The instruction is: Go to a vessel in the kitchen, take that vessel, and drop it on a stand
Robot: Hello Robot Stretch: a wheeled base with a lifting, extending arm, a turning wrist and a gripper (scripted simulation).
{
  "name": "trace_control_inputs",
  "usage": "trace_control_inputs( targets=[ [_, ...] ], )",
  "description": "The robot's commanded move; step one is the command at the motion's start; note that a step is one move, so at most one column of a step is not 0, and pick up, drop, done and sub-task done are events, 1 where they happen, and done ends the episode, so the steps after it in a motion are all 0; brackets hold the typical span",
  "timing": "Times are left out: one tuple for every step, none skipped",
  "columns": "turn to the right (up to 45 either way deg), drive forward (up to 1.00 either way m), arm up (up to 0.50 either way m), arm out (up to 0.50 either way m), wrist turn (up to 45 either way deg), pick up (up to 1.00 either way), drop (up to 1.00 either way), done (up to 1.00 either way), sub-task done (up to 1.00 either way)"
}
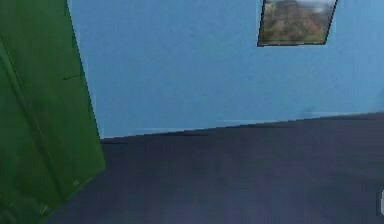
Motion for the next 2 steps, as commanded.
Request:
trace_control_inputs(
  targets=[
    [-21.0, 0.0, 0.0, 0.0, 0.0, 0.0, 0.0, 0.0, 0.0],
    [27.0, 0.0, 0.0, 0.0, 0.0, 0.0, 0.0, 0.0, 0.0]
  ],
)
